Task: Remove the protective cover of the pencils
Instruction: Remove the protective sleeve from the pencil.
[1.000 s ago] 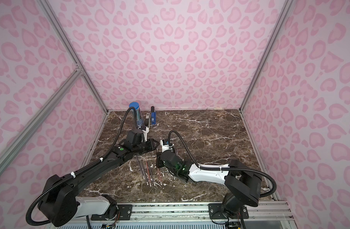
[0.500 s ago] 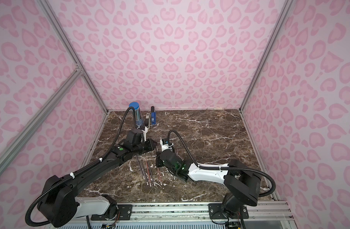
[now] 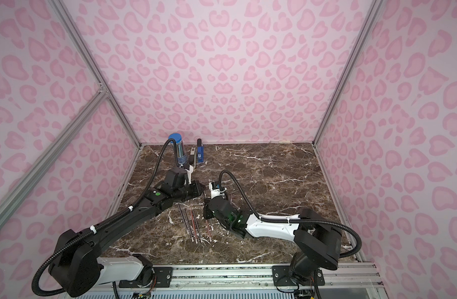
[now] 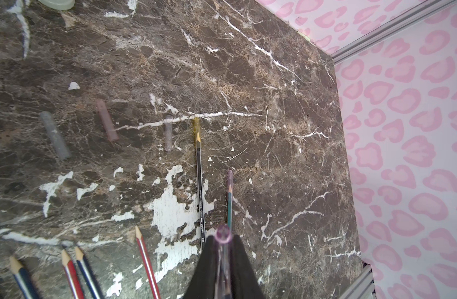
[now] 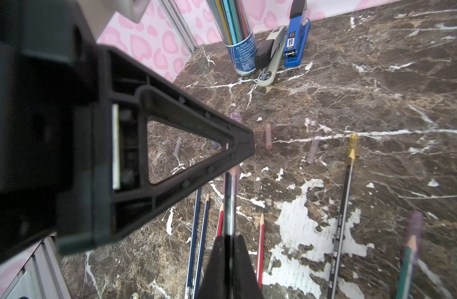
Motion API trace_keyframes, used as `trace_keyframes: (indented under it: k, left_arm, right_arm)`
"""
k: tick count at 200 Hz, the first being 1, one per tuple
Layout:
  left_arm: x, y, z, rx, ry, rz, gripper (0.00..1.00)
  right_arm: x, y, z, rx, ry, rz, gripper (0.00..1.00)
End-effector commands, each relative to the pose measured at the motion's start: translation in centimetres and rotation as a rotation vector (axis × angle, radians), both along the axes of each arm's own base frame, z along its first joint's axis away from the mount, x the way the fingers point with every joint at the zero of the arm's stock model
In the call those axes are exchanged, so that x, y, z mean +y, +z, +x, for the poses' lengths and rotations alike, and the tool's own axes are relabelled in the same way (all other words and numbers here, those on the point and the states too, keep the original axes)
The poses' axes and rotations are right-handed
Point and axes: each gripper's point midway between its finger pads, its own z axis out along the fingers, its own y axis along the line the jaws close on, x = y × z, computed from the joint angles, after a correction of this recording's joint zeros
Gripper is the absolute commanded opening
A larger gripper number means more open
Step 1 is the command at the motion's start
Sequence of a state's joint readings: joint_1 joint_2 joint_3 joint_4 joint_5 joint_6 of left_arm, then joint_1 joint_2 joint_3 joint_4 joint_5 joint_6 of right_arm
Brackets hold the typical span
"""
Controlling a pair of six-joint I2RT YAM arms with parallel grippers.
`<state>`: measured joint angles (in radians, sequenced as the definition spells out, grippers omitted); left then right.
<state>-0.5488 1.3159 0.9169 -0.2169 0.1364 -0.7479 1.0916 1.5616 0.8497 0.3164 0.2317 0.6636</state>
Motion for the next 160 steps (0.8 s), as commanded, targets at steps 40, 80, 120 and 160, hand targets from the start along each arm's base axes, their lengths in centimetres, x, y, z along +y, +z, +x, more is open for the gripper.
trace_keyframes:
  k: [40,80,120,160]
  left_arm:
    - [1.5,0.5,2.3,-0.02,0.099,-0.013,0.13]
    - [2.1,0.8,3.3,-0.018,0.123,-0.023,0.13]
    - [2.4,0.7,4.1,-0.023,0.138,0.002,0.13]
    - [2.3,-1.5,5.7,0.005,0.141,0.074,0.12]
  right_arm:
    - [-0.6,0.2,-1.2,-0.023,-0.027,-0.002,0.05]
    - [-0.7,-0.3,-1.9,-0.019,-0.034,-0.005,0.06]
    - [-1.0,-1.0,-2.2,-0.007,-0.06,-0.006,0.05]
    - [-2.9,-3.3,-2.0,0.049,-0.151,-0.011,0.08]
